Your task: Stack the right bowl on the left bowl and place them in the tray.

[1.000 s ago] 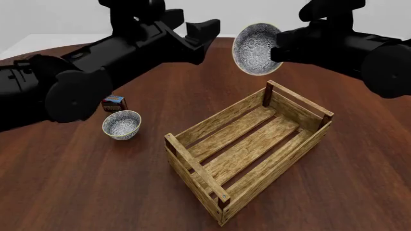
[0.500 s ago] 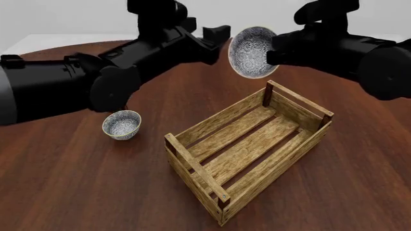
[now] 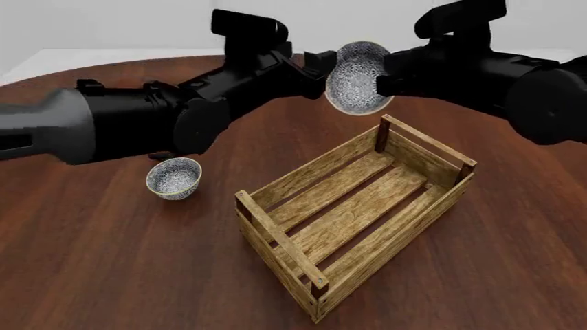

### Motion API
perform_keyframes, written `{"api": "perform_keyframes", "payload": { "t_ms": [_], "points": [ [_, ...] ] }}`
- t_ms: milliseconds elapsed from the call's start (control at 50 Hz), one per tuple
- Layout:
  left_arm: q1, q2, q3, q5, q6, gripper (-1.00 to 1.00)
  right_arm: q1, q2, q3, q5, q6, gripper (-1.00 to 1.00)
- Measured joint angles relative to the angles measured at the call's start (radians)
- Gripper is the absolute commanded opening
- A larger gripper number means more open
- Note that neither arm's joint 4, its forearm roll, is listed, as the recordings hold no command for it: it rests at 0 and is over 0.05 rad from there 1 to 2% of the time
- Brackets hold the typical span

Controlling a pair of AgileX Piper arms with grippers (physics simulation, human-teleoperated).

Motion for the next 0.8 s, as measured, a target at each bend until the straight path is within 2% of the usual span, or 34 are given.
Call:
{"api": "perform_keyframes", "payload": {
  "t_ms": [800],
  "points": [
    [-0.006, 0.142, -0.077, 0.005, -0.04, 1.0, 0.02, -0.026, 0.019, 0.008, -0.01, -1.0]
  ]
}}
